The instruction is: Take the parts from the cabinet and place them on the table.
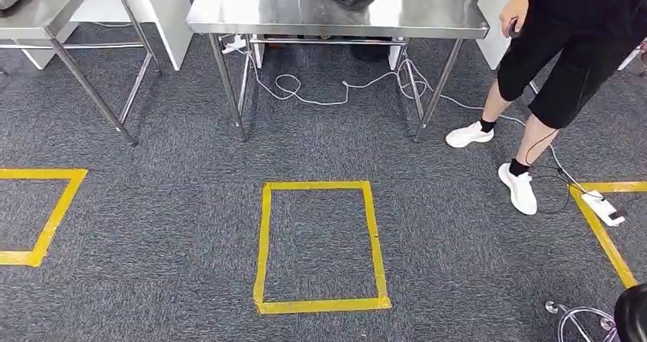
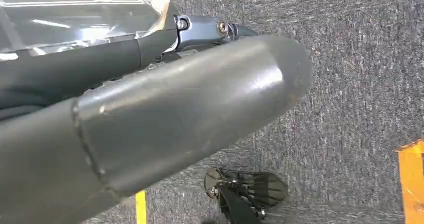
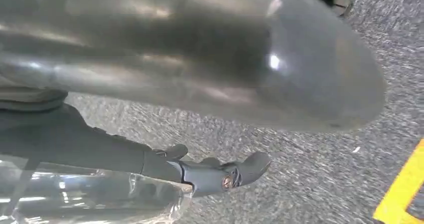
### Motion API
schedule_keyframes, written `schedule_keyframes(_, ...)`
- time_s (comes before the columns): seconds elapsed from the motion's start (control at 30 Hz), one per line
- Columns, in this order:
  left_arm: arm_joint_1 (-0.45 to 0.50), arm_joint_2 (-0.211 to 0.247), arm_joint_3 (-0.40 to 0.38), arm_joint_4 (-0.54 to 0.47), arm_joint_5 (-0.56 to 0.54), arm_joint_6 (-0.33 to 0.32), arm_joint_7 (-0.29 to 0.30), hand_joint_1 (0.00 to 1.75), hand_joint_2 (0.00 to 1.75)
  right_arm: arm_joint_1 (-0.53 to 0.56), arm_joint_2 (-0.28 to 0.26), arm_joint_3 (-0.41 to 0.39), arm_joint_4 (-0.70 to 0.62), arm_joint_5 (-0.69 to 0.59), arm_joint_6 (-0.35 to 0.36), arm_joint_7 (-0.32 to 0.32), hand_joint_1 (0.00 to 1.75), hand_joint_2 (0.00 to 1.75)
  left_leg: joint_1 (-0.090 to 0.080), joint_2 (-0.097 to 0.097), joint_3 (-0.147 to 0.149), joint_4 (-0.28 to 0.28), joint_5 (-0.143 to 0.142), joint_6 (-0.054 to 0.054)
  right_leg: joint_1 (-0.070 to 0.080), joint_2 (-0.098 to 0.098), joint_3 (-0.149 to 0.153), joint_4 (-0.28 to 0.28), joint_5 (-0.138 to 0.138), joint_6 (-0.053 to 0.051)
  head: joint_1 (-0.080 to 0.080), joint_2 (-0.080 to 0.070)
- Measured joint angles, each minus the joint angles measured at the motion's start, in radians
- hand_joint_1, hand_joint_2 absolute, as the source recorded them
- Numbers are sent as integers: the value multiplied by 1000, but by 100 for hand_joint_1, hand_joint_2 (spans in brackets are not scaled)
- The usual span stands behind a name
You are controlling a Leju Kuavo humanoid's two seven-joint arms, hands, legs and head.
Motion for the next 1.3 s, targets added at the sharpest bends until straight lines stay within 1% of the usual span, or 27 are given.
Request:
schedule_keyframes(0.1,1,0,0,0,-1,5,0,0,0,10,-1,4,0,3,0,-2,0,0,5,1,-1,-6,11,-18,5,0,-13,2,6,-20,-1,0)
schedule_keyframes(0.13,1,0,0,0,-1,5,0,0,0,11,-2,7,0,3,0,-3,0,0,9,1,-5,0,6,-24,-12,0,-8,-8,17,-35,0,0)
schedule_keyframes(0.17,2,1,0,0,-1,6,0,0,0,11,-2,8,0,4,0,-3,0,0,9,-1,-15,21,-15,-27,-9,0,-4,-7,20,-39,-2,0)
schedule_keyframes(0.2,3,0,0,0,-1,6,0,0,0,11,-2,9,0,4,1,-4,0,0,7,0,-16,20,-36,-21,6,0,-13,0,17,-37,-8,0)
schedule_keyframes(0.23,3,1,0,0,-2,6,0,0,0,12,-1,10,0,5,2,-4,0,0,9,-5,-13,-1,20,3,7,2,-22,6,15,-42,-8,0)
schedule_keyframes(0.27,3,1,0,0,-2,6,0,0,0,14,1,13,0,5,3,-5,0,0,9,-6,-13,-3,2,7,12,2,-23,3,16,-42,1,0)
schedule_keyframes(0.3,3,1,0,0,-2,6,0,0,0,13,0,14,0,5,4,-5,0,0,10,-7,-13,-3,9,-1,12,2,-24,5,17,-43,-4,0)
schedule_keyframes(0.43,4,1,0,0,-2,7,0,0,0,14,-1,17,0,6,8,-6,0,0,12,-7,-13,-11,24,-4,12,2,-27,6,21,-49,-4,0)
schedule_keyframes(0.47,4,1,0,0,-2,8,0,0,0,14,-1,18,0,8,8,-9,0,175,12,-7,-12,-11,26,-7,13,2,-26,6,21,-50,-5,0)
schedule_keyframes(0.57,4,1,0,0,-2,14,0,0,0,14,-1,24,0,16,8,-12,0,175,13,-8,-13,-13,30,-11,15,2,-23,6,23,-53,-5,0)
schedule_keyframes(0.6,4,5,0,0,-2,16,0,0,0,14,3,25,0,17,8,-12,0,175,11,-9,-15,-15,32,-5,2,-1,-19,-4,33,-43,-4,0)
schedule_keyframes(0.63,4,3,0,0,-3,16,0,0,0,14,1,25,1,17,8,-12,0,175,10,-9,1,-54,49,14,20,-1,-7,-25,40,-35,-7,0)
schedule_keyframes(0.67,4,2,0,0,-4,16,1,0,0,15,0,25,1,18,7,-12,0,175,24,-8,27,-95,74,6,14,-2,-14,-13,30,-39,-8,0)
schedule_keyframes(0.7,2,2,0,0,-6,15,1,0,0,15,0,25,1,18,7,-12,0,175,28,-10,34,-121,87,17,14,3,-30,20,3,-38,-1,0)
schedule_keyframes(0.77,2,2,0,0,-10,14,1,0,0,16,0,25,1,17,6,-11,0,175,37,-15,25,-128,99,8,-6,5,-95,153,-58,-30,0,0)
schedule_keyframes(0.8,2,2,0,0,-13,13,0,0,0,18,-2,25,1,16,5,-11,0,175,42,-19,19,-128,101,1,-19,5,-120,209,-76,-19,1,0)
schedule_keyframes(0.83,3,2,0,0,-14,10,-3,0,0,21,-3,25,1,15,3,-11,0,0,50,-27,13,-127,104,-9,-34,5,-129,232,-80,-2,0,0)
schedule_keyframes(0.87,4,2,0,0,-17,8,-5,0,0,25,-3,25,1,14,2,-11,0,0,59,-34,7,-126,107,-22,-47,4,-114,208,-66,18,1,0)
schedule_keyframes(0.93,4,0,-1,1,-21,5,-8,0,0,27,-5,25,1,13,-2,-12,0,0,88,-47,-13,-106,107,-57,-81,5,-28,54,-5,74,1,0)
schedule_keyframes(0.97,4,1,-1,1,-22,5,-8,0,0,26,-6,25,1,12,-3,-13,0,0,95,-58,-28,-80,100,-80,-97,14,8,-12,-2,99,5,0)
schedule_keyframes(1.0,6,17,0,-1,-22,6,-7,0,0,25,6,25,0,12,-4,-15,0,0,91,-68,-38,-72,95,-95,-76,45,-23,25,-14,93,24,0)
schedule_keyframes(1.03,6,9,-2,1,-24,5,-6,0,0,28,-2,24,1,10,-10,-16,0,0,96,-66,-41,-51,87,-110,-87,38,-21,33,-14,51,20,0)
schedule_keyframes(1.07,5,8,-2,1,-25,5,-5,0,0,32,1,24,2,10,-10,-16,0,0,96,-65,-33,-57,93,-113,-90,35,-25,40,-19,32,4,0)
schedule_keyframes(1.13,6,6,-2,2,-25,6,-1,0,0,32,3,24,2,9,-11,-16,0,0,97,-63,-23,-79,109,-123,-82,26,-17,45,-20,10,-9,0)
schedule_keyframes(1.17,8,20,-1,0,-25,8,3,0,0,31,16,24,1,8,-11,-17,0,0,95,-62,-14,-92,113,-121,-80,22,-17,45,-15,16,-9,0)
schedule_keyframes(1.2,10,14,-2,1,-25,8,3,0,0,30,9,24,1,5,-11,-17,0,0,96,-60,-9,-96,113,-123,-86,20,-18,45,-18,3,-13,0)
schedule_keyframes(1.3,7,25,-1,0,-27,12,4,0,0,31,19,24,1,1,-11,-18,0,0,98,-53,-4,-97,113,-123,-100,15,-17,44,-14,-3,-24,0)
